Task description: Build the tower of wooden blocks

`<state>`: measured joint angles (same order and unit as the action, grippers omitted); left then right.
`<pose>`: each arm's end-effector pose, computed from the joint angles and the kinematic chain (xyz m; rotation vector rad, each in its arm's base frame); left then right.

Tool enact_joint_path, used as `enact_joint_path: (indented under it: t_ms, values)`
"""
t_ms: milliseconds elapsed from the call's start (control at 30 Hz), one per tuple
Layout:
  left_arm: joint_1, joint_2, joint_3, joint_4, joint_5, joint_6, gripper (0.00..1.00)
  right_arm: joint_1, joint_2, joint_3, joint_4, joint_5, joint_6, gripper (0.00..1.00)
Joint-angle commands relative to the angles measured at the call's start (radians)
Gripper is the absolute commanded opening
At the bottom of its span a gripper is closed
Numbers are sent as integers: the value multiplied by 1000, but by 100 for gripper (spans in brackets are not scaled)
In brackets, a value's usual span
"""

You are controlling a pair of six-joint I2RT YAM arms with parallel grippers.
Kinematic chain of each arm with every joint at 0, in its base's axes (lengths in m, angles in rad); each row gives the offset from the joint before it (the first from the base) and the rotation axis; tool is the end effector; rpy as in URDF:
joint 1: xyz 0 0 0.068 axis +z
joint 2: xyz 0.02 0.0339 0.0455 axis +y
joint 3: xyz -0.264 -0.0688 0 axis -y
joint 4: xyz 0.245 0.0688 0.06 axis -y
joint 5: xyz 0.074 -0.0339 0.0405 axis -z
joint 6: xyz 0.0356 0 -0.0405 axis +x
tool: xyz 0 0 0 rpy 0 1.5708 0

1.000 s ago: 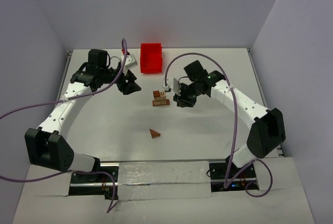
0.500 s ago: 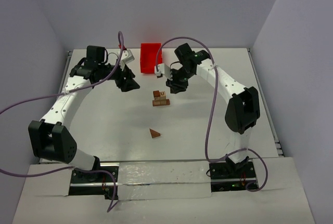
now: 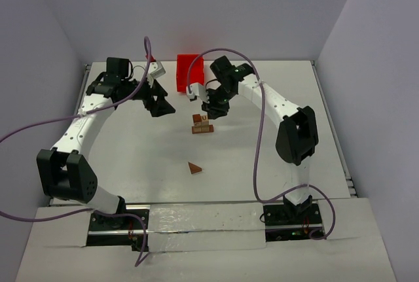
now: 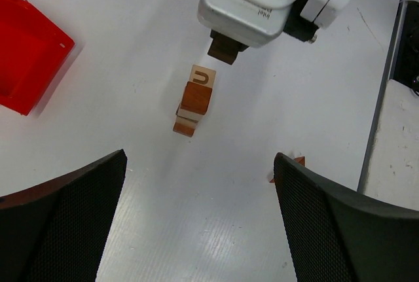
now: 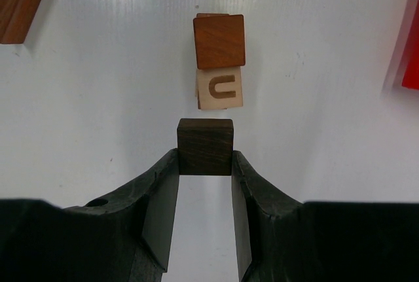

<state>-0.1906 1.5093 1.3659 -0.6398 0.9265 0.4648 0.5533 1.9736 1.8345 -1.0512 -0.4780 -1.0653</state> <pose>0.3112 -0.0890 0.3341 1.0851 1.8421 -0.9170 0.3433 0.2313 0.2838 -1.9780 1.7160 0.4890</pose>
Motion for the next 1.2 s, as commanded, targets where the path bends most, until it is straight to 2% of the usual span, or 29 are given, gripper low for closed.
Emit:
enact_joint_path:
  t_ms: [0, 867, 1167]
  values:
    - [10, -2, 42, 15, 49, -14, 99, 16, 23, 56, 6, 12, 0, 14]
    - [16, -8, 25, 40, 42, -25, 99, 62, 98, 100, 28, 45, 20, 16]
    - [16, -9, 22, 47, 40, -29, 99, 62, 105, 113, 23, 42, 22, 25]
